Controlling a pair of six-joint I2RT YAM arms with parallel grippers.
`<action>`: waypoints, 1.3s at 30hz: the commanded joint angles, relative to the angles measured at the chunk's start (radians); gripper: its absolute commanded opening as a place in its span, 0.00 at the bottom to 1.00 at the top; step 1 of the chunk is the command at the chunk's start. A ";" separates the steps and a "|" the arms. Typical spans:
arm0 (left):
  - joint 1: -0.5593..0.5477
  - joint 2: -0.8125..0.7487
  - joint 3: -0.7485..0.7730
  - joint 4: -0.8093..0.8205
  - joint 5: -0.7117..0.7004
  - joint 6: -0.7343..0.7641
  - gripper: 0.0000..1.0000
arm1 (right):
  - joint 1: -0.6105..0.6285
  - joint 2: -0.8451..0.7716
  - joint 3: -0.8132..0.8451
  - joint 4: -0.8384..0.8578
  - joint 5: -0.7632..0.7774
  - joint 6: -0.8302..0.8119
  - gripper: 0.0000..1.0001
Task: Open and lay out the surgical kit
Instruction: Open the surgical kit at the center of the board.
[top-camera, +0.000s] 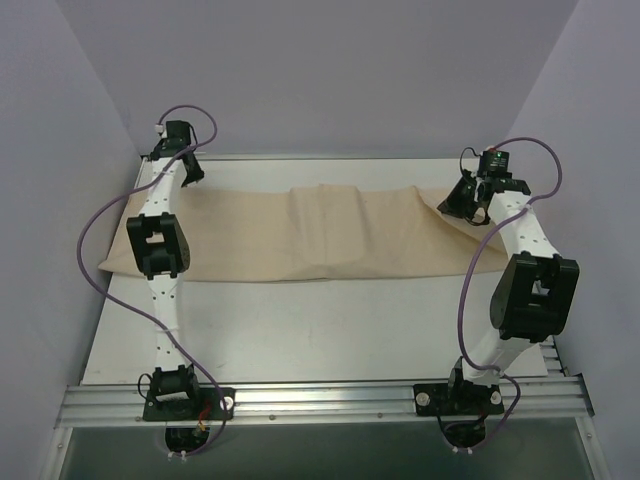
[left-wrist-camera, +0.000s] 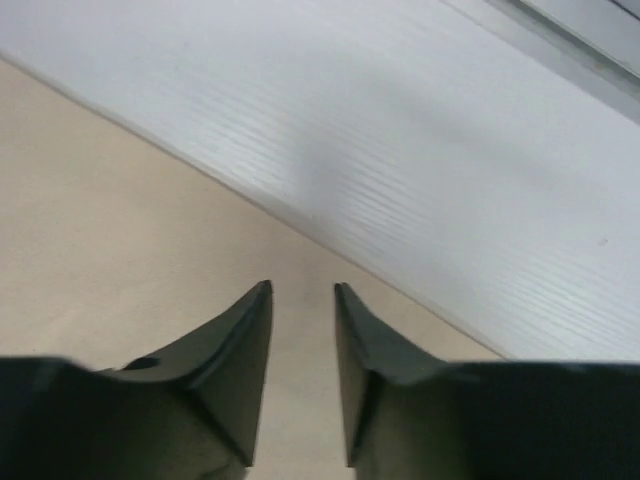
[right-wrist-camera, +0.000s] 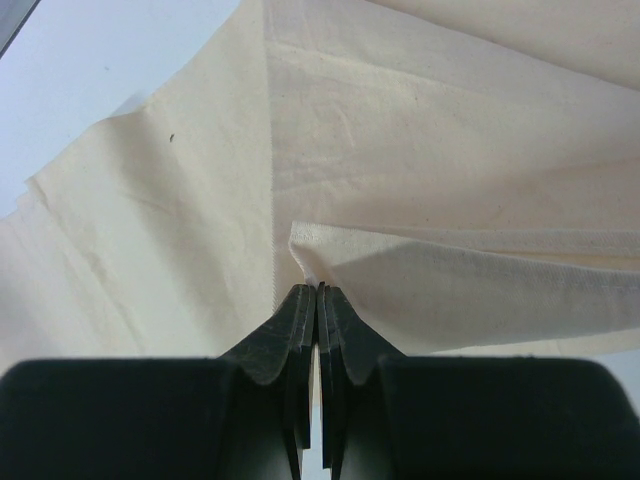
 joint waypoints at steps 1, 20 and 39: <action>-0.040 -0.064 0.030 0.031 -0.050 0.080 0.45 | 0.008 0.004 0.036 0.011 -0.027 0.009 0.00; 0.005 0.058 0.108 0.056 0.021 0.140 0.47 | 0.003 -0.004 0.013 0.009 -0.009 0.003 0.00; 0.017 0.137 0.128 0.042 0.062 0.126 0.28 | -0.005 0.013 0.008 0.020 -0.013 0.014 0.00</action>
